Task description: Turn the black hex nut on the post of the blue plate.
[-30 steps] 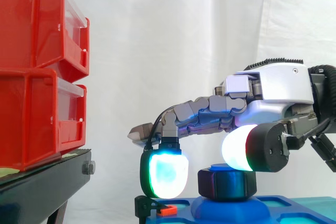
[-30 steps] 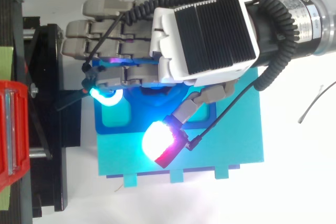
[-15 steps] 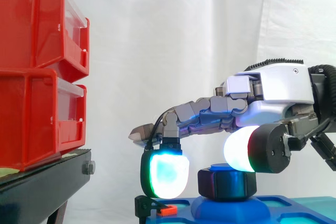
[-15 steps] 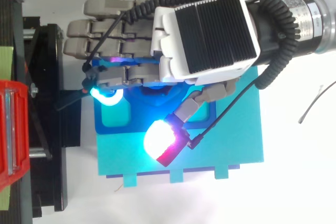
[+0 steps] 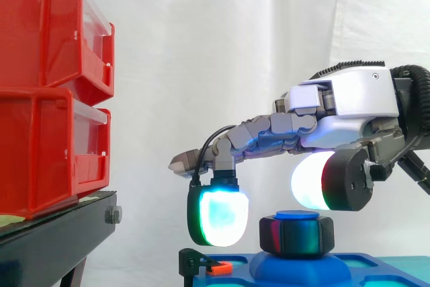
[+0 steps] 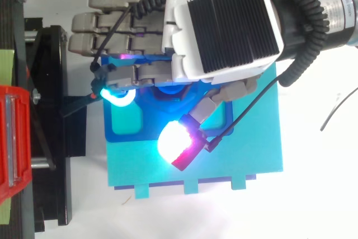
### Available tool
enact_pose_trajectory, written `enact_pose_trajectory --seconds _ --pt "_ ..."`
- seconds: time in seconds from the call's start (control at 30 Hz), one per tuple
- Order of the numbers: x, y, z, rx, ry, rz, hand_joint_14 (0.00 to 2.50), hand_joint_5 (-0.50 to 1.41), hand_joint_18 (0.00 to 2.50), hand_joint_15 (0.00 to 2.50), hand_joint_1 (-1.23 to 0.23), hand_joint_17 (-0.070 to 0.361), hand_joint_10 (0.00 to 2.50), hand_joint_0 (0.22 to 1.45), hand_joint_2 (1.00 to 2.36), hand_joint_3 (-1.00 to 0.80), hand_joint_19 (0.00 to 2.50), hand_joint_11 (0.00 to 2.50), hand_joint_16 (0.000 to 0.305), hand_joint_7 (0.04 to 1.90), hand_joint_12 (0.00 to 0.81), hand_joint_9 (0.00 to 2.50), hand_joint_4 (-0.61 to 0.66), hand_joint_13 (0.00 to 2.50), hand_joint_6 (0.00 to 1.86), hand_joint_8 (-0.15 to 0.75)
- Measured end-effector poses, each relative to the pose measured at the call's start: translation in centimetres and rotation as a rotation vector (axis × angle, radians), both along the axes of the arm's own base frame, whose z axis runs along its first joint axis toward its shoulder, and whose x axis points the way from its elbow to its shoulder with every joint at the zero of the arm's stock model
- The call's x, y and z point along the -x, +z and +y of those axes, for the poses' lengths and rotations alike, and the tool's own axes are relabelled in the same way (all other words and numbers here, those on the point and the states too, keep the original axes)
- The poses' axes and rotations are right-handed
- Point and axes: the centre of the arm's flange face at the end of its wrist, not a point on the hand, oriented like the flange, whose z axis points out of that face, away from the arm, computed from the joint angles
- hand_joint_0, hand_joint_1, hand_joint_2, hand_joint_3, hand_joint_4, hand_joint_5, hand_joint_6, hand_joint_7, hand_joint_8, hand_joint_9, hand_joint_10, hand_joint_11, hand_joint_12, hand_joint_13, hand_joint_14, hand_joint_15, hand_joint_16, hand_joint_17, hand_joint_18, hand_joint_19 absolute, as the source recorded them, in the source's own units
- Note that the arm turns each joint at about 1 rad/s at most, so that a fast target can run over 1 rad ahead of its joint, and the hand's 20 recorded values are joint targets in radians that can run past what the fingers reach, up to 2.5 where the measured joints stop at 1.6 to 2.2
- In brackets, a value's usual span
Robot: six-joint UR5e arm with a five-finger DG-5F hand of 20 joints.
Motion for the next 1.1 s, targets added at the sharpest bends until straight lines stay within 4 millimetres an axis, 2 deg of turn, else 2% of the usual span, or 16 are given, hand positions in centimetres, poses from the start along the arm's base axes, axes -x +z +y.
enact_pose_trajectory --seconds 0.4,1.1 --pt "0.8 1.2 -0.4 0.05 -0.006 0.022 0.0 -0.22 0.0 0.01 -0.35 0.129 0.0 0.47 1.0 -0.5 0.06 0.0 0.057 1.05 0.361 0.15 0.2 0.14 0.5 0.237" --pt "1.3 1.0 -1.4 0.079 -0.013 0.042 0.0 -0.22 0.0 0.01 -0.36 0.129 0.0 0.47 1.0 -0.5 0.06 0.01 0.057 1.04 0.363 0.15 0.2 0.14 0.5 0.235"
